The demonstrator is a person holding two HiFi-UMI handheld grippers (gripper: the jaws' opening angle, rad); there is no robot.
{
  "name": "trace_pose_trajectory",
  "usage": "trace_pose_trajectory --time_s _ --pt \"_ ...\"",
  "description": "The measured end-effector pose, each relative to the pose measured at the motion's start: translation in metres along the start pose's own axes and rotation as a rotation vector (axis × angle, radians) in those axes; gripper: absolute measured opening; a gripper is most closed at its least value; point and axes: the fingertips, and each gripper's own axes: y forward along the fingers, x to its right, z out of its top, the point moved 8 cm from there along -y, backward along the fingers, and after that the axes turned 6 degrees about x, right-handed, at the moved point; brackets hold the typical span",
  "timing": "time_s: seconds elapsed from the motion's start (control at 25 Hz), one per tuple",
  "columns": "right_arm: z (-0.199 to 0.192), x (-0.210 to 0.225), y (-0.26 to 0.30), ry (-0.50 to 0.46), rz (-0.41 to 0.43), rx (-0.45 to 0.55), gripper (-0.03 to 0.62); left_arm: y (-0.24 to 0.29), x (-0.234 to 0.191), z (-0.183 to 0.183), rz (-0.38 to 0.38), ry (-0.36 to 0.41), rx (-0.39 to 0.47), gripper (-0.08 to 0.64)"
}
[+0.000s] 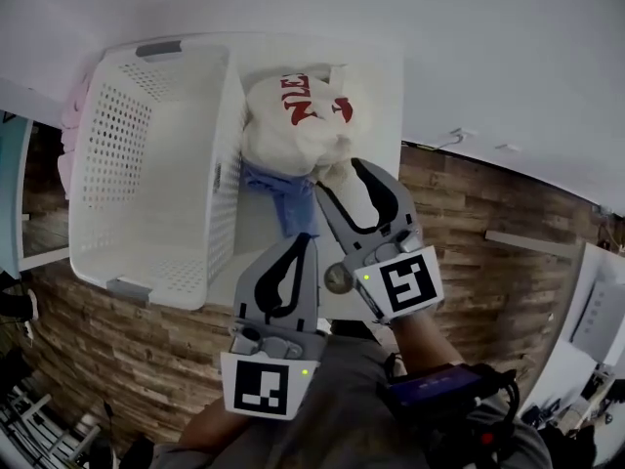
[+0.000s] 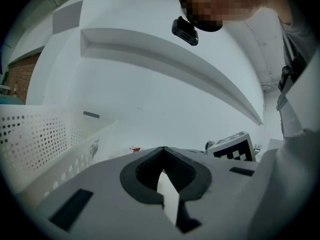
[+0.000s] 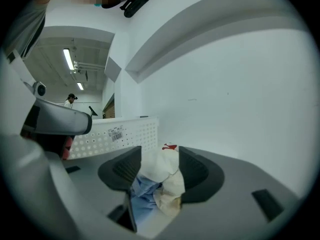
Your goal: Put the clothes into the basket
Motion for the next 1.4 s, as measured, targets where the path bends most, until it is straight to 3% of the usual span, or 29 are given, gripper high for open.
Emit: trace_pose_trajectory --time_s 0.08,0.28,0.48,0.68,0.76,0.88,1.0,1.4 --pt "-0.012 0.003 0.011 0.023 0.003 -0.039 0.331 0.004 -0.006 -0.011 -0.010 -0.021 -0.030 0.008" --pt "-0.039 0.015 0.044 0.098 0.011 -0.050 0.492 0.015 -0.022 -0.029 -0.020 -0.067 -0.093 0.008" --pt "-0.079 0.021 0.074 0.115 0.014 -0.181 0.552 0.018 -0.032 -0.041 -0.021 -0.079 -0.130 0.008" --pt "-0.106 0.019 0.096 0.010 -0.003 -0.286 0.551 0.019 -0.041 -0.044 -0.027 -0.078 -0.147 0.008" --pt "-0.106 0.019 0.096 -0.014 -0.003 -0.301 0.502 0.018 -0.042 -0.044 -0.021 -0.075 -0.143 0.008" --pt "-0.103 0.016 0.090 -0.020 0.005 -0.305 0.249 0.015 -0.038 -0.043 -0.018 -0.066 -0.138 0.008" --pt "-0.097 0.014 0.084 -0.015 0.002 -0.294 0.127 0.010 -0.033 -0.040 -0.011 -0.069 -0.130 0.008" --pt "-0.038 0.015 0.043 -0.102 -0.018 -0.127 0.094 -0.009 -0.001 -0.012 0.011 -0.033 -0.023 0.008"
